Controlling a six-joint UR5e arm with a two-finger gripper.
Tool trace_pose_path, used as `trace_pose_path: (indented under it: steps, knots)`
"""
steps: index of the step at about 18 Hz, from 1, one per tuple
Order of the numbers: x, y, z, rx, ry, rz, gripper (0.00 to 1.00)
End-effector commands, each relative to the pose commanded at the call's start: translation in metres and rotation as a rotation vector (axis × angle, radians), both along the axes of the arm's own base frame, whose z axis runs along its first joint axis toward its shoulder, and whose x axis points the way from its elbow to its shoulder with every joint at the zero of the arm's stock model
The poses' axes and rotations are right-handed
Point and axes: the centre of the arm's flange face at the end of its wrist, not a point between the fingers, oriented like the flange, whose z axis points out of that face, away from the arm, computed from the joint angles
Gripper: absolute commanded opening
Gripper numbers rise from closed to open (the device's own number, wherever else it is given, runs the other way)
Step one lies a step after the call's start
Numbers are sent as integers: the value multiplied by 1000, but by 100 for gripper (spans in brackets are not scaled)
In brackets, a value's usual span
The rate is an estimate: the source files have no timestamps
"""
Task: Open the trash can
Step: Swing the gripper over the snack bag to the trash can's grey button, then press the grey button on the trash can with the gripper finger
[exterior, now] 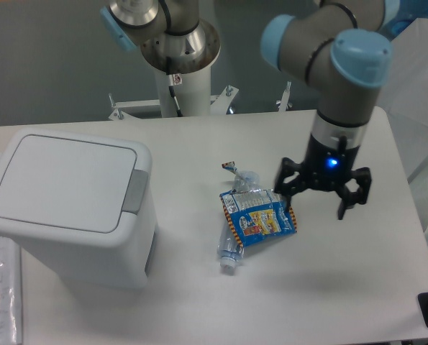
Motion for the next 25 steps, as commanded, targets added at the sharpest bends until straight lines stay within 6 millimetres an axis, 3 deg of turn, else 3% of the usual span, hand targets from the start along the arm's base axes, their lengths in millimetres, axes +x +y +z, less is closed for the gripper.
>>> trace_pose_path:
  steps: [2, 6, 8, 11, 14, 25]
  knots:
    - [19, 12, 14, 54, -45, 28, 100]
    - [39, 24, 28, 113, -87, 19, 100]
    - [65, 34, 33, 126, -97, -23, 100]
    - [102, 44, 34, 134, -110, -77, 100]
    - [120, 50, 29, 124, -117, -102, 100]
    - [137, 56, 2, 91, -148, -130, 100]
